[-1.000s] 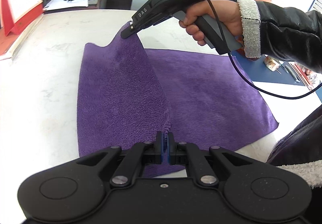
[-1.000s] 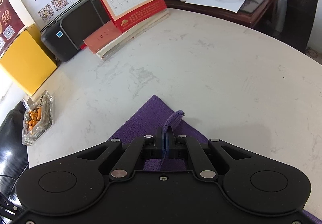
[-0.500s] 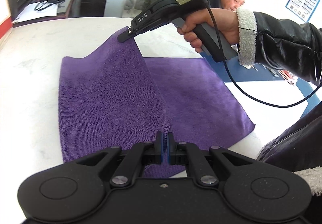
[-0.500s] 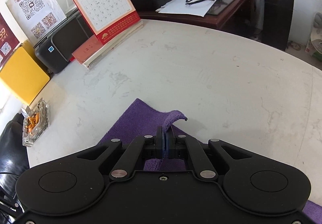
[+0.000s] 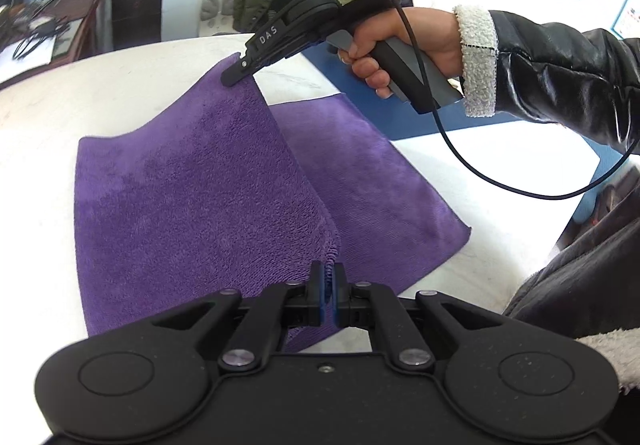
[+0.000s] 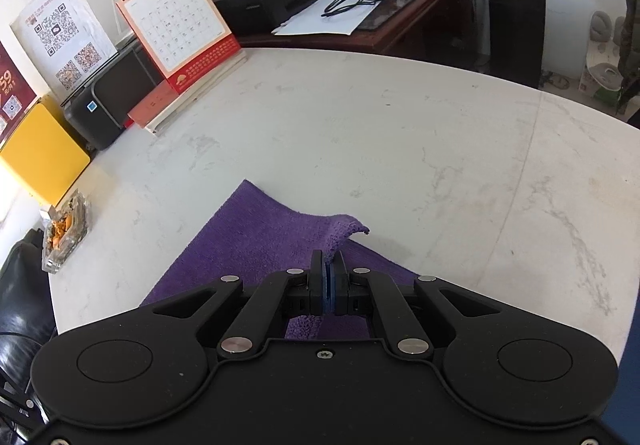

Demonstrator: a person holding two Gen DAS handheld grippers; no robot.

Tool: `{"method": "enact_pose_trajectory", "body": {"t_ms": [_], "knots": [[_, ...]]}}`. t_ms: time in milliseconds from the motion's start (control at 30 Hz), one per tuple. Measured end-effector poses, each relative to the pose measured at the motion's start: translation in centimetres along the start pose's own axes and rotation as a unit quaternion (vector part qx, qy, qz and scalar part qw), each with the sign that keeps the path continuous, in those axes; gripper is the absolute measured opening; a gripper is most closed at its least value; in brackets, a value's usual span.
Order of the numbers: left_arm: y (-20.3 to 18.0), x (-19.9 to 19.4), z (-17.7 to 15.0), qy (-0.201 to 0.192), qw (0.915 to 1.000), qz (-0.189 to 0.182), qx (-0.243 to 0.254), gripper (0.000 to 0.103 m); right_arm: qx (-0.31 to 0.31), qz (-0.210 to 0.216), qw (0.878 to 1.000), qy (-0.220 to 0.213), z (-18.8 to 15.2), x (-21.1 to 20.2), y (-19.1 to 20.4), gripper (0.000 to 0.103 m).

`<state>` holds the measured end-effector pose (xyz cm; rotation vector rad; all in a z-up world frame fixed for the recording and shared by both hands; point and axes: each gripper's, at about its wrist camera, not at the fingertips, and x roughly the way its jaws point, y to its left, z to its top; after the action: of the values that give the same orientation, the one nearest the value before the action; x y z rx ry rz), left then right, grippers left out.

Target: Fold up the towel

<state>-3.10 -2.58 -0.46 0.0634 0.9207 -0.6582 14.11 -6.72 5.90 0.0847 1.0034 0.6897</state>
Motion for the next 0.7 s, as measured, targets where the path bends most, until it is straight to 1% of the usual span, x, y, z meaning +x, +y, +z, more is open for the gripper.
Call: {"method": "enact_pose_trajectory", "body": {"t_ms": [133,367,700], "knots": [[-1.8,0.9,0.5,0.001,0.9998,0.002,0.018,0.003,0.003,0.000,1.000,-0.010,-1.4,-1.8,-1.6,0.002],[-4.4,1.8,2.3,0.000,0.9985,-0.008,0.054,0.003,0.010,-0.004,1.000,-0.027,-3.1,-4.6,-4.5,0.002],[-5.6,3.8,5.1,0.000,0.9958,-0.026,0.087,0.003,0.025,-0.011,0.999,-0.038,-4.1,-7.1,-9.0,0.002]]}}
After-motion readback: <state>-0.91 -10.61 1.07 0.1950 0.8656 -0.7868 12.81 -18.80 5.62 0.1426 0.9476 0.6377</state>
